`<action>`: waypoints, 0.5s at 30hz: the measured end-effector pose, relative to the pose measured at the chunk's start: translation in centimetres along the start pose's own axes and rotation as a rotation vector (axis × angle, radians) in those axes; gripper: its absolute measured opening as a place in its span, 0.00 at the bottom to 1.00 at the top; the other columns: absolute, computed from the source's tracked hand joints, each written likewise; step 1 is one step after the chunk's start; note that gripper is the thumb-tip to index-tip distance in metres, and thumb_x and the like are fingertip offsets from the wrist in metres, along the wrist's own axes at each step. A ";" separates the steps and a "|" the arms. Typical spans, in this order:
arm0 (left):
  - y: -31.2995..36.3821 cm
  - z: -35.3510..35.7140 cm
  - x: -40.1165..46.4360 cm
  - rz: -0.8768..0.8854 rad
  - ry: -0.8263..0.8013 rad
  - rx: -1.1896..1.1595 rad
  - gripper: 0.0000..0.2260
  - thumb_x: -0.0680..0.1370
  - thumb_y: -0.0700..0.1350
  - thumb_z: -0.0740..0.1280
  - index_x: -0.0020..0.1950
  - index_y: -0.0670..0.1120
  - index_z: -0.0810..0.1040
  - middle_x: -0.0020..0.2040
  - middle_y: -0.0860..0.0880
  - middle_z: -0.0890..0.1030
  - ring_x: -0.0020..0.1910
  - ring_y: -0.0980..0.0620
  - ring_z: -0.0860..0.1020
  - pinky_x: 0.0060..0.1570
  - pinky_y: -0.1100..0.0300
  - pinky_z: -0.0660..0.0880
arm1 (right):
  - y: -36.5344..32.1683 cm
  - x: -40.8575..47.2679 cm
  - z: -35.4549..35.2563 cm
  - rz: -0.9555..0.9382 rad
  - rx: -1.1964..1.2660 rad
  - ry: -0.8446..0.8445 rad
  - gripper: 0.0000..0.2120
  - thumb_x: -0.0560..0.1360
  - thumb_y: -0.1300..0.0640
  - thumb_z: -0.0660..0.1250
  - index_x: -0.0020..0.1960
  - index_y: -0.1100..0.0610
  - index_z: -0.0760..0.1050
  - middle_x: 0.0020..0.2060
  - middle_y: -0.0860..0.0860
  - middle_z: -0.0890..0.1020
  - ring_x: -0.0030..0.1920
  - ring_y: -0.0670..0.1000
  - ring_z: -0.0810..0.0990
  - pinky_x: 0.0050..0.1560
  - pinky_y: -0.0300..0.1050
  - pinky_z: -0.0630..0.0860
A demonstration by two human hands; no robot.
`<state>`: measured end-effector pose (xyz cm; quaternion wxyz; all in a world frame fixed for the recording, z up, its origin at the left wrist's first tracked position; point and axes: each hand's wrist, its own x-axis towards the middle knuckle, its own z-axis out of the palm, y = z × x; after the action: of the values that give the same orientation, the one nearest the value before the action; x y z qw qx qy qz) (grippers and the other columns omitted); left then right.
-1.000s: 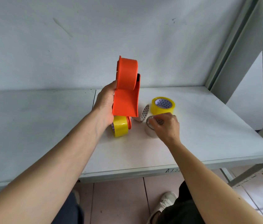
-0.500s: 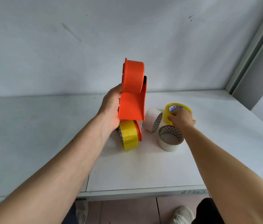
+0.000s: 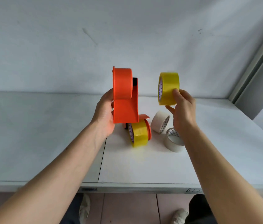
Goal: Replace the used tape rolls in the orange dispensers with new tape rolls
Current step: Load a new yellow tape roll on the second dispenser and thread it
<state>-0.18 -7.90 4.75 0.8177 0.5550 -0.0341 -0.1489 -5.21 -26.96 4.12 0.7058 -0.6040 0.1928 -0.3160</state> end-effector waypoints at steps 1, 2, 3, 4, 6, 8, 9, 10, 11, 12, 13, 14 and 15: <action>-0.1 -0.7 0.1 0.003 0.011 -0.002 0.05 0.67 0.51 0.69 0.36 0.53 0.83 0.39 0.50 0.83 0.43 0.49 0.80 0.45 0.54 0.77 | -0.1 -0.8 0.8 0.023 0.063 -0.034 0.08 0.81 0.56 0.61 0.44 0.53 0.75 0.41 0.50 0.77 0.43 0.47 0.77 0.57 0.55 0.77; -0.3 -1.6 0.2 0.014 0.018 -0.006 0.07 0.69 0.51 0.69 0.33 0.54 0.84 0.36 0.52 0.84 0.42 0.51 0.80 0.45 0.55 0.76 | -0.1 -1.6 1.7 0.049 0.121 -0.070 0.08 0.81 0.56 0.60 0.45 0.54 0.75 0.43 0.51 0.77 0.45 0.49 0.78 0.60 0.57 0.77; -0.5 -2.5 0.3 0.025 0.024 -0.009 0.11 0.73 0.50 0.68 0.31 0.55 0.85 0.33 0.54 0.84 0.41 0.52 0.80 0.43 0.56 0.76 | -0.1 -2.5 2.6 0.074 0.172 -0.103 0.07 0.81 0.54 0.60 0.48 0.55 0.74 0.47 0.53 0.78 0.48 0.50 0.79 0.61 0.59 0.77; -0.8 -3.4 0.4 0.037 0.028 -0.018 0.15 0.75 0.50 0.66 0.30 0.57 0.84 0.32 0.55 0.84 0.39 0.54 0.81 0.41 0.57 0.76 | 0.0 -3.3 3.5 0.097 0.211 -0.133 0.08 0.81 0.52 0.61 0.51 0.56 0.74 0.52 0.56 0.79 0.52 0.53 0.81 0.60 0.60 0.78; -1.4 -5.1 0.7 0.067 0.025 -0.027 0.13 0.74 0.49 0.65 0.31 0.58 0.84 0.32 0.56 0.83 0.34 0.57 0.81 0.40 0.59 0.76 | 0.6 -4.7 5.0 0.117 0.258 -0.169 0.11 0.81 0.50 0.61 0.57 0.56 0.75 0.59 0.58 0.80 0.57 0.55 0.82 0.58 0.59 0.79; -2.0 -6.7 0.9 0.091 0.026 -0.023 0.09 0.69 0.51 0.65 0.33 0.58 0.84 0.32 0.57 0.83 0.32 0.59 0.81 0.38 0.61 0.75 | 1.3 -5.9 6.3 0.121 0.295 -0.210 0.10 0.81 0.50 0.60 0.56 0.55 0.75 0.58 0.58 0.81 0.56 0.56 0.82 0.59 0.59 0.79; -2.3 -7.5 0.9 0.095 0.026 -0.008 0.09 0.68 0.51 0.64 0.33 0.58 0.84 0.32 0.57 0.83 0.31 0.59 0.81 0.37 0.62 0.75 | 1.7 -6.4 6.8 0.129 0.309 -0.227 0.09 0.82 0.51 0.60 0.55 0.55 0.75 0.56 0.58 0.81 0.54 0.56 0.82 0.60 0.59 0.78; -2.8 -8.3 1.0 0.092 0.031 0.013 0.08 0.67 0.52 0.64 0.34 0.59 0.84 0.33 0.57 0.83 0.32 0.59 0.81 0.38 0.61 0.74 | 2.1 -6.8 7.3 0.144 0.319 -0.240 0.09 0.82 0.52 0.60 0.54 0.56 0.75 0.54 0.59 0.81 0.53 0.58 0.81 0.59 0.58 0.77; -3.2 -8.9 1.1 0.084 0.035 0.031 0.07 0.65 0.53 0.65 0.37 0.59 0.84 0.35 0.56 0.83 0.33 0.58 0.81 0.41 0.58 0.74 | 2.5 -7.1 7.6 0.155 0.322 -0.259 0.08 0.82 0.53 0.59 0.53 0.57 0.74 0.51 0.60 0.80 0.50 0.60 0.79 0.56 0.57 0.77; -3.7 -9.6 1.2 0.074 0.034 0.038 0.09 0.65 0.53 0.66 0.41 0.59 0.84 0.37 0.56 0.84 0.37 0.56 0.81 0.45 0.55 0.74 | 3.0 -7.5 7.9 0.160 0.318 -0.277 0.08 0.82 0.54 0.59 0.52 0.58 0.73 0.49 0.61 0.78 0.48 0.60 0.77 0.52 0.55 0.77; -4.1 -10.1 1.3 0.065 0.041 0.032 0.12 0.66 0.53 0.66 0.47 0.58 0.83 0.40 0.55 0.84 0.40 0.54 0.81 0.47 0.52 0.74 | 3.4 -7.8 8.2 0.159 0.300 -0.288 0.08 0.82 0.55 0.59 0.50 0.59 0.72 0.46 0.60 0.77 0.45 0.58 0.75 0.47 0.51 0.76; -4.4 -10.6 1.6 0.062 0.055 0.020 0.16 0.68 0.53 0.66 0.55 0.56 0.82 0.41 0.53 0.84 0.43 0.51 0.81 0.49 0.50 0.73 | 3.7 -8.0 8.5 0.154 0.270 -0.296 0.08 0.82 0.56 0.58 0.47 0.58 0.71 0.43 0.59 0.76 0.43 0.56 0.73 0.43 0.47 0.76; -4.7 -11.1 2.0 0.062 0.073 0.007 0.20 0.70 0.52 0.67 0.62 0.54 0.79 0.42 0.53 0.84 0.45 0.49 0.80 0.48 0.51 0.73 | 4.0 -8.3 8.8 0.147 0.242 -0.304 0.10 0.82 0.56 0.57 0.44 0.57 0.70 0.40 0.57 0.75 0.41 0.54 0.72 0.40 0.43 0.76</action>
<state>3.18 -0.05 -4.06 0.8206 0.5617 -0.0219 -0.1029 -4.62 -14.61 0.99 0.8153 -0.5399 0.0883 -0.1899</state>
